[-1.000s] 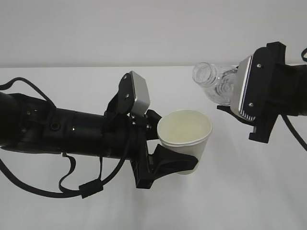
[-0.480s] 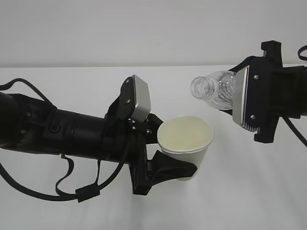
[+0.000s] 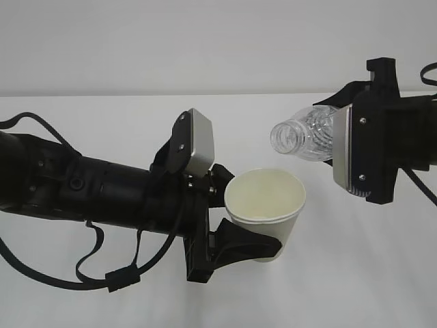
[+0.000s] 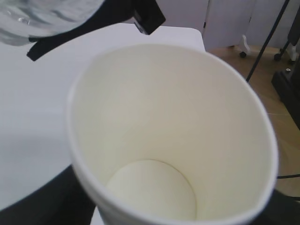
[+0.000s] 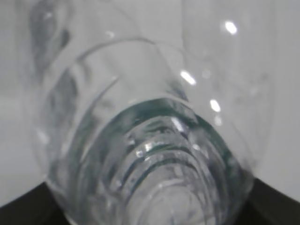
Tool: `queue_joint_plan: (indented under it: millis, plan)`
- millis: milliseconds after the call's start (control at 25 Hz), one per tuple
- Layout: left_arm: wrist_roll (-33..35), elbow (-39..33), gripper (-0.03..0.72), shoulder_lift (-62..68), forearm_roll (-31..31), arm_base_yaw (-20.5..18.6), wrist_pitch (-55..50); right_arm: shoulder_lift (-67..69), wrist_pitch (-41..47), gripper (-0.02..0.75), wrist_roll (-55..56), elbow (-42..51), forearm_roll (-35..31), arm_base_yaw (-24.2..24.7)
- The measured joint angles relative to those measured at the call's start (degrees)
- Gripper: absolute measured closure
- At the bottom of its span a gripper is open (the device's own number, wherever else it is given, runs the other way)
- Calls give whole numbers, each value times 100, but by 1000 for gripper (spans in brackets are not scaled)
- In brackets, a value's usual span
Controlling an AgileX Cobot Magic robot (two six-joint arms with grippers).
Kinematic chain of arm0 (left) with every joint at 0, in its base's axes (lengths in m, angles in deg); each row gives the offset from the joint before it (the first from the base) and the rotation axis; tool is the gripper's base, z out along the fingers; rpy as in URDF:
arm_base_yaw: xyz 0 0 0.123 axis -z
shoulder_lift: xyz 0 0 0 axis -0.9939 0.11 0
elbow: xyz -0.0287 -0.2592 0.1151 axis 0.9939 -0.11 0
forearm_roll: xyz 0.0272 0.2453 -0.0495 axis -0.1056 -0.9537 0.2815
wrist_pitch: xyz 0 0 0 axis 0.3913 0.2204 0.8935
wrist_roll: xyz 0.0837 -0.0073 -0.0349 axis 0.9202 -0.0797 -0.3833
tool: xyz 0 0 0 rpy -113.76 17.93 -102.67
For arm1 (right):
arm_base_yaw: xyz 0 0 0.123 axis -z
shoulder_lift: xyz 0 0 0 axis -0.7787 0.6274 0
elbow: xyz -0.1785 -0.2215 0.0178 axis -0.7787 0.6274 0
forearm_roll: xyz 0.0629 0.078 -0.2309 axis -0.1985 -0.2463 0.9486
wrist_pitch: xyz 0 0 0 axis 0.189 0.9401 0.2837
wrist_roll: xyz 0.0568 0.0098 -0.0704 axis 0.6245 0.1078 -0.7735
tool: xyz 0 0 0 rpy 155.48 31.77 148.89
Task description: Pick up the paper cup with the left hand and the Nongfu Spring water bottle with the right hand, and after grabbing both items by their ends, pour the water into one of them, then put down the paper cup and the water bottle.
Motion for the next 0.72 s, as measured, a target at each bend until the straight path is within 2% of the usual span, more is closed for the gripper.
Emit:
queue_joint_plan:
  millis: [720]
  plan:
    - [-229,0,187,0,-259,0,169,0,-138,236,-691,0,0,0]
